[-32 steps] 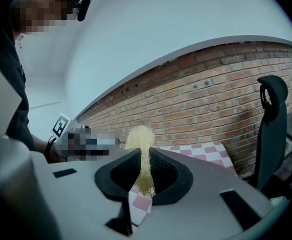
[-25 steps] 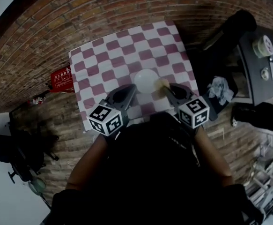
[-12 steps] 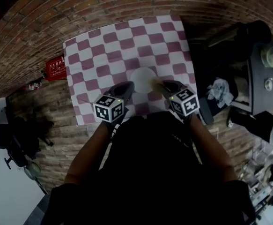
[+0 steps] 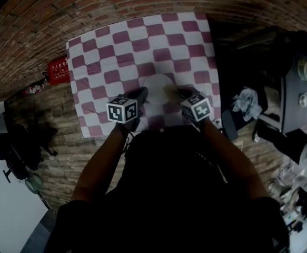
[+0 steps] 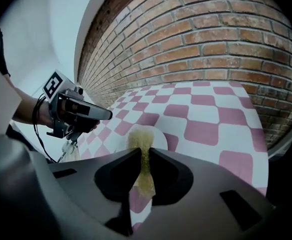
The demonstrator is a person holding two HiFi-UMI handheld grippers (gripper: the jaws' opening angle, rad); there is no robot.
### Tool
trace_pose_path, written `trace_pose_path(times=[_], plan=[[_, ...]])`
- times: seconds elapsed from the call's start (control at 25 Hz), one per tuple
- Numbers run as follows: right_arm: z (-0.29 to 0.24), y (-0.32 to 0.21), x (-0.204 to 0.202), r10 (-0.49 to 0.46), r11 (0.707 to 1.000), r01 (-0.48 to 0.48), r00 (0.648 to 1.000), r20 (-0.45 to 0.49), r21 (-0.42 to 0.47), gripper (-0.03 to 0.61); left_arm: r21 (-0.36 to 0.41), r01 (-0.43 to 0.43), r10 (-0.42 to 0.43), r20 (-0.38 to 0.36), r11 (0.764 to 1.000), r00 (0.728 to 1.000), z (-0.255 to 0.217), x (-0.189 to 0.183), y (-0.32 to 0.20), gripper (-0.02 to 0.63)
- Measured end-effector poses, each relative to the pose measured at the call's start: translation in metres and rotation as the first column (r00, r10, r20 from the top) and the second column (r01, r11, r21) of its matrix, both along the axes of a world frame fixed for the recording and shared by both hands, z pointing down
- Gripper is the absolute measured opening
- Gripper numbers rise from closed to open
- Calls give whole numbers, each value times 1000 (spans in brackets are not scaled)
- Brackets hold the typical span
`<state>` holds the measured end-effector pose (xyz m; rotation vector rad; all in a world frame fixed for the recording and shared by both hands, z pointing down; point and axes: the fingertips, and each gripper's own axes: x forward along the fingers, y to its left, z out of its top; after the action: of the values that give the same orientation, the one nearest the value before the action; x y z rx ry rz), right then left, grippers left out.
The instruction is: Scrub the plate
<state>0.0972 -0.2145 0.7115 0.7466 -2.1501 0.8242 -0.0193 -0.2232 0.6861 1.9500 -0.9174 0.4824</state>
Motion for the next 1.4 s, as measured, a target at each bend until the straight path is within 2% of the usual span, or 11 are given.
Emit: trace_pose_path(times=[0.12, 0.2, 0.44, 0.64, 0.92, 1.4], plan=[[22, 1, 0, 59, 995, -56, 998, 26, -80, 48, -27, -9, 10, 24, 1000, 1000, 18, -1, 3, 21], [30, 2, -3, 63, 992, -60, 998, 29, -110, 48, -46, -9, 11, 44, 999, 999, 30, -3, 5, 31], [43, 5, -6, 20, 991, -20, 1000, 0, -130, 48, -98, 0, 9, 93, 995, 996, 55, -8, 13, 75], [53, 3, 3, 20, 988, -26, 999, -41, -150, 49, -143, 10, 5, 99, 990, 995, 67, -10, 18, 127], [65, 5, 4, 13, 981, -24, 998, -55, -193, 49, -184, 26, -4, 120, 983, 993, 82, -11, 19, 156], [74, 1, 4, 2, 981, -5, 1000, -19, -193, 49, -223, 72, -67, 33, 972, 997, 88, 0, 14, 164]])
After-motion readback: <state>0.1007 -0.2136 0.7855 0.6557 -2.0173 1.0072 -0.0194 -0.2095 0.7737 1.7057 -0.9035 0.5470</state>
